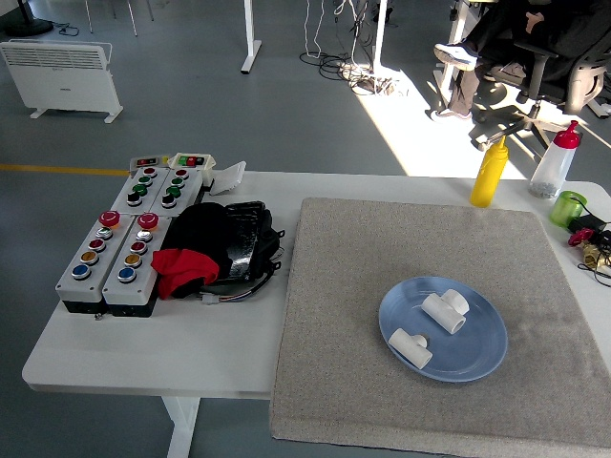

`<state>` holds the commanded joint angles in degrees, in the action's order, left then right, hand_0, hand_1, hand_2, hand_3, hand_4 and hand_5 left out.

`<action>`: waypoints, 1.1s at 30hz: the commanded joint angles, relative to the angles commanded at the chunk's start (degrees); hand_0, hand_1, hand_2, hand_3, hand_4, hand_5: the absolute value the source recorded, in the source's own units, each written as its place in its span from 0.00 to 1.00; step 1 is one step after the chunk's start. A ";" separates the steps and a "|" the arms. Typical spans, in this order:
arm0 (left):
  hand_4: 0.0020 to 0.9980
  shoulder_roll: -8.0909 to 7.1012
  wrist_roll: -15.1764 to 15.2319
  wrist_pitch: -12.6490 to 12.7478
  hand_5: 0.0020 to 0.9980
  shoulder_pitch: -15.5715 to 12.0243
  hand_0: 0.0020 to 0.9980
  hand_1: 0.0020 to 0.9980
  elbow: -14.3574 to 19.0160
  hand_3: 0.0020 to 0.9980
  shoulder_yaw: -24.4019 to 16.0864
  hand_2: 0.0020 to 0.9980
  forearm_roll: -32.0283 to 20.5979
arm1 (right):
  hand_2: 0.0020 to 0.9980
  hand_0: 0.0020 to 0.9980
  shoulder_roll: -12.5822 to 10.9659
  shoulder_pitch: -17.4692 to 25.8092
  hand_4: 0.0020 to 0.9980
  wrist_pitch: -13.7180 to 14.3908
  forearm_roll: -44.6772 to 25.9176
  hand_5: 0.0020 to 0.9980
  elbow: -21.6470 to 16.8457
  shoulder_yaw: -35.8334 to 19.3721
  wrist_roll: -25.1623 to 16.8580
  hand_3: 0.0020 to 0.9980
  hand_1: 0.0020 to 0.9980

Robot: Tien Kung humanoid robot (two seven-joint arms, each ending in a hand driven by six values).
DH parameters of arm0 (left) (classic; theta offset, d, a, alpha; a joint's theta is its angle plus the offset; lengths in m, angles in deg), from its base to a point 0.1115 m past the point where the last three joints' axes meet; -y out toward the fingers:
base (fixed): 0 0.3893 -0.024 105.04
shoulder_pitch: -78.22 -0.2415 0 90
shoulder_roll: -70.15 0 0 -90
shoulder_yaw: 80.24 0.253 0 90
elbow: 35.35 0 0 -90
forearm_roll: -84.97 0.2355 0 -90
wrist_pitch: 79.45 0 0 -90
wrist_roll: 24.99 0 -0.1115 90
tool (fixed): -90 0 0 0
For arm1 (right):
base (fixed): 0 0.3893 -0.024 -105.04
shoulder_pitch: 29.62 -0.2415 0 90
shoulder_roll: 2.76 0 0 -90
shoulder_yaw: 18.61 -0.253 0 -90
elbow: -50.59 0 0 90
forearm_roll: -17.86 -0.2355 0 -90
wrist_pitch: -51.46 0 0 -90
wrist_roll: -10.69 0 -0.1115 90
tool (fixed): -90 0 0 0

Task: Pick pipe place plate twice

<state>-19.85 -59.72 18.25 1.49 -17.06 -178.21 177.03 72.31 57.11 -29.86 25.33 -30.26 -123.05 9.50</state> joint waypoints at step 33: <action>0.33 0.00 -0.35 -0.57 1.00 -0.31 0.68 0.67 0.26 0.63 -1.19 0.69 2.16 | 0.62 0.68 0.66 2.95 0.48 -0.37 1.75 0.45 -0.23 -0.39 0.94 0.63 0.60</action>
<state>-19.85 -60.07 17.68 1.19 -16.80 -179.40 179.19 72.97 60.06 -30.23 27.08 -30.49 -123.44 10.44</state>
